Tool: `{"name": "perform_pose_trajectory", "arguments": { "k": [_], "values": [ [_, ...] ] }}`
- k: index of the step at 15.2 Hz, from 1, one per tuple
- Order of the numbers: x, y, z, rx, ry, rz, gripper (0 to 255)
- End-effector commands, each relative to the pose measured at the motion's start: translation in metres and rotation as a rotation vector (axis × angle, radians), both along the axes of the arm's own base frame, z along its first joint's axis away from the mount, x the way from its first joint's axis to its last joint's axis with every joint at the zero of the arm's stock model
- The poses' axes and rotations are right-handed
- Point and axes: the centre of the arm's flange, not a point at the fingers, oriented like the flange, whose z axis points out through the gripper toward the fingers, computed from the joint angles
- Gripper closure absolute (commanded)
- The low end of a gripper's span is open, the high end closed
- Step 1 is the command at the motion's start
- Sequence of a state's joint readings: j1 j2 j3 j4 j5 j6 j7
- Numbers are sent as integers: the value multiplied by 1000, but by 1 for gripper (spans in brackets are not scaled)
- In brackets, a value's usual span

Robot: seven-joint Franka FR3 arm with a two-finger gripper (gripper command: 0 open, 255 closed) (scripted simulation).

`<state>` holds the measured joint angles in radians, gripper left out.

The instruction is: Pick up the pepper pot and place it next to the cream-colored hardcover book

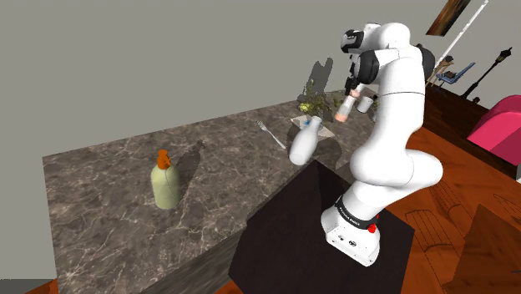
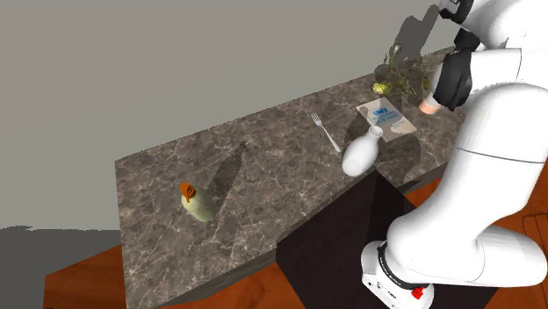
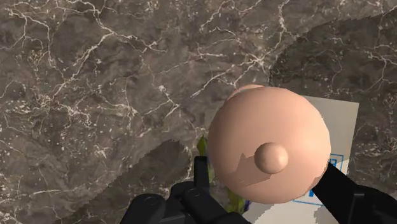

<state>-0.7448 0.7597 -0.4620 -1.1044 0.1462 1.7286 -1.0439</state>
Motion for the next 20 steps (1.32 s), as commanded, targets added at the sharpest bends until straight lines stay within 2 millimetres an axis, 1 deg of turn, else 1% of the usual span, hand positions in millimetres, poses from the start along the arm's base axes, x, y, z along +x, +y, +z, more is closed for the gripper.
{"name": "perform_pose_trajectory", "arguments": {
  "k": [1, 2, 16, 20],
  "values": [
    [-6, -24, -4, 0, -1, 2, 255],
    [-8, -39, -8, 0, -1, 2, 255],
    [-8, -39, -81, 0, -1, 2, 255],
    [-8, -39, -81, 0, -1, 2, 255]
  ]
}}
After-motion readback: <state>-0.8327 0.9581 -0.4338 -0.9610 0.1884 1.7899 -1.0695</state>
